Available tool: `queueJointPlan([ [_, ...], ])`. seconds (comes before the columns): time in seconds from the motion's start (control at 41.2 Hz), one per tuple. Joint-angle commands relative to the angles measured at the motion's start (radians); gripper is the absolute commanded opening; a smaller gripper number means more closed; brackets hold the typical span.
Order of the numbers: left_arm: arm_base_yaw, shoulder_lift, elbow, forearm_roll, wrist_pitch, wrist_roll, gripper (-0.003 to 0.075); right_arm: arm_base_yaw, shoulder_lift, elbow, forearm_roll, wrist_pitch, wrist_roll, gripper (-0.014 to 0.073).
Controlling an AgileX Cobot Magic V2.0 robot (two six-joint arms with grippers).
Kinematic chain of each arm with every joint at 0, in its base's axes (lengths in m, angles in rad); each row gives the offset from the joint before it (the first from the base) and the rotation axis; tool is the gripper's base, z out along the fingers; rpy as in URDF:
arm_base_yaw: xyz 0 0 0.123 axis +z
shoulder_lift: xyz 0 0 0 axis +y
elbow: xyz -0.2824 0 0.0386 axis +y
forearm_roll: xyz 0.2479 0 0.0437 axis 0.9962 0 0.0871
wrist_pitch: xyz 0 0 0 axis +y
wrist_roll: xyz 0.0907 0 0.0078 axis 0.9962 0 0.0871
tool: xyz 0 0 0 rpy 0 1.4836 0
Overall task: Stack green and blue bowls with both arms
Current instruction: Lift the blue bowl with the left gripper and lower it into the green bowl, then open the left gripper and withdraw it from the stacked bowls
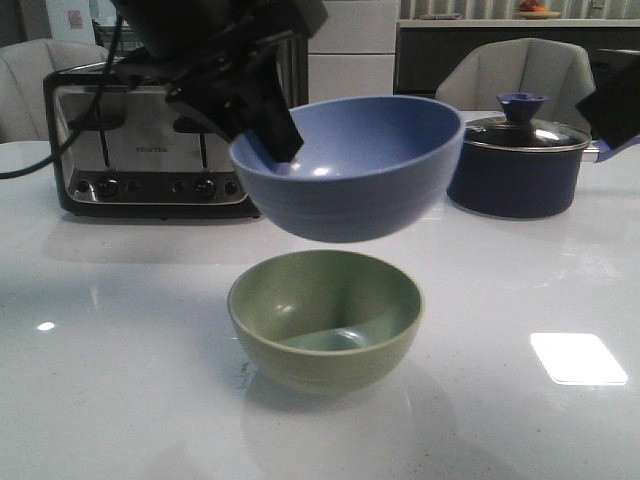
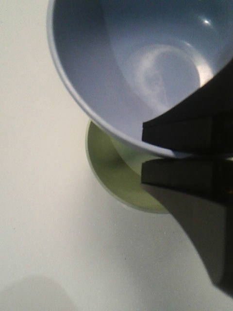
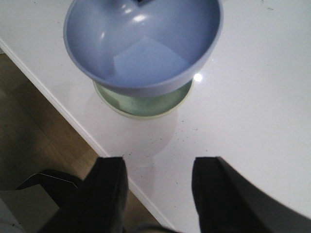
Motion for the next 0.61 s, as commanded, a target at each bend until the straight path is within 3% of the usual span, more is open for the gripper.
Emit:
queueJointPlan([
  [0.0,-0.009,-0.008,-0.034,-0.007,-0.055,0.001,0.0096,0.003,-0.010,-0.026,0.001,-0.058,-0.008,0.0434],
  [0.267,-0.009,0.098,-0.034,0.091,-0.079,0.001,0.0096,0.003,-0.010,-0.026,0.001,-0.058,-0.008,0.0434],
  [0.437,-0.009,0.134,-0.034,0.076,-0.081,0.001,0.0102,0.003,-0.010,-0.026,0.001,-0.058,-0.008,0.0434],
  [0.485,-0.009,0.134,-0.034,0.076,-0.073,0.001,0.0119,0.003,-0.010,-0.026,0.001,-0.058,-0.008,0.0434],
  [0.583,-0.009,0.132,-0.034,0.074,-0.062,0.001,0.0239,0.003,-0.010,-0.026,0.001,-0.058,-0.008,0.0434],
])
